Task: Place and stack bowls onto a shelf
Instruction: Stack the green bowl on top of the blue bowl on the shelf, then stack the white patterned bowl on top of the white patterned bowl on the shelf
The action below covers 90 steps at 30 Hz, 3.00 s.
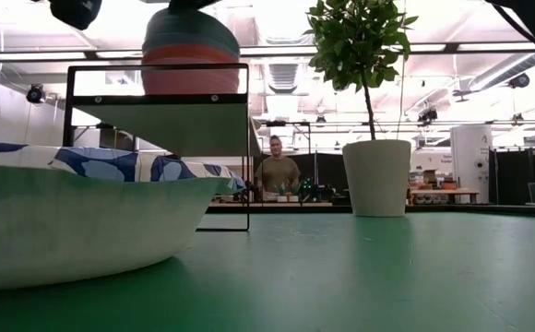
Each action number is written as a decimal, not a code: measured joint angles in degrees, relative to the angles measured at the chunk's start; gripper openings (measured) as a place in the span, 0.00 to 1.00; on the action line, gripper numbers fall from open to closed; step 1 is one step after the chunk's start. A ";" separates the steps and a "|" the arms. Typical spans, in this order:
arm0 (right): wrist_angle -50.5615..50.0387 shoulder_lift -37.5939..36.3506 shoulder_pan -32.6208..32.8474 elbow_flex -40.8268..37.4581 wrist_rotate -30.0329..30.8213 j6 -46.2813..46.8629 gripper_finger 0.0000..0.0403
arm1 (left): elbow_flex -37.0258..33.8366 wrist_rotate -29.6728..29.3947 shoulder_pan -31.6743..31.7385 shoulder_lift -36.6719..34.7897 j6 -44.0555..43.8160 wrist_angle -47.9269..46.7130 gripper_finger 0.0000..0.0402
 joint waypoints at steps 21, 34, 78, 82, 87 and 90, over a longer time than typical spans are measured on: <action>-18.15 -1.68 13.22 -0.57 0.33 12.60 0.12 | 0.00 -0.04 0.00 0.50 2.01 7.45 0.00; -12.02 -9.06 17.23 -15.75 0.35 12.39 0.08 | 0.00 -2.24 0.20 2.22 17.77 24.44 0.00; 47.44 -39.01 18.14 -78.07 0.41 21.93 0.08 | 15.35 9.20 30.16 14.58 2.78 3.14 0.00; 47.18 -38.95 18.51 -78.07 0.43 22.49 0.08 | 18.22 10.55 29.84 14.17 2.61 0.82 0.00; 46.99 -38.96 20.39 -78.24 0.41 21.83 0.08 | 18.10 18.63 26.23 14.03 -4.01 -0.62 0.00; 45.85 -38.97 21.77 -78.51 0.42 21.22 0.08 | 18.01 21.58 21.34 14.52 -7.94 -2.27 0.00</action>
